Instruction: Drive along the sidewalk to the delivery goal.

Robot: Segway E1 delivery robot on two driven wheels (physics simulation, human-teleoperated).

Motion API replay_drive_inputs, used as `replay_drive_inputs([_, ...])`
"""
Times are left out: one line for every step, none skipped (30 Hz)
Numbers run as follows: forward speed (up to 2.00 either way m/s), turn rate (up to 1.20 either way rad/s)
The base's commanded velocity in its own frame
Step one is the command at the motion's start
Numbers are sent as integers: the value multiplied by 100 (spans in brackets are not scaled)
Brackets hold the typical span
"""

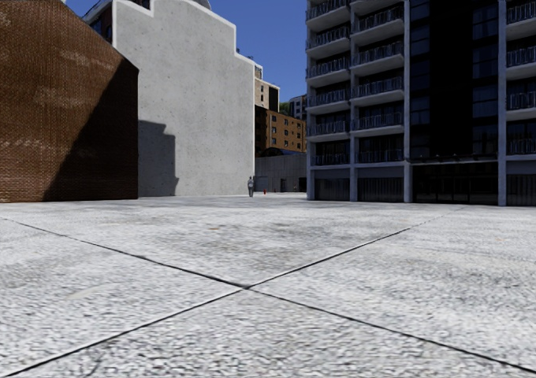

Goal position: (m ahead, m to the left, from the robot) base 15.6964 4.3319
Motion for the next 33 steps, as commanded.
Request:
replay_drive_inputs([200, 0])
replay_drive_inputs([200, 0])
replay_drive_inputs([200, 0])
replay_drive_inputs([200, 0])
replay_drive_inputs([200, 0])
replay_drive_inputs([200, 0])
replay_drive_inputs([200, 0])
replay_drive_inputs([200, 0])
replay_drive_inputs([200, 0])
replay_drive_inputs([200, 0])
replay_drive_inputs([200, 0])
replay_drive_inputs([200, 0])
replay_drive_inputs([200, 0])
replay_drive_inputs([200, 0])
replay_drive_inputs([200, 0])
replay_drive_inputs([200, 0])
replay_drive_inputs([200, 0])
replay_drive_inputs([200, 0])
replay_drive_inputs([200, 0])
replay_drive_inputs([200, 0])
replay_drive_inputs([200, 0])
replay_drive_inputs([200, 0])
replay_drive_inputs([200, 0])
replay_drive_inputs([200, 0])
replay_drive_inputs([200, 0])
replay_drive_inputs([200, 0])
replay_drive_inputs([200, 0])
replay_drive_inputs([200, 0])
replay_drive_inputs([200, 0])
replay_drive_inputs([200, 0])
replay_drive_inputs([200, 0])
replay_drive_inputs([200, 0])
replay_drive_inputs([200, 0])
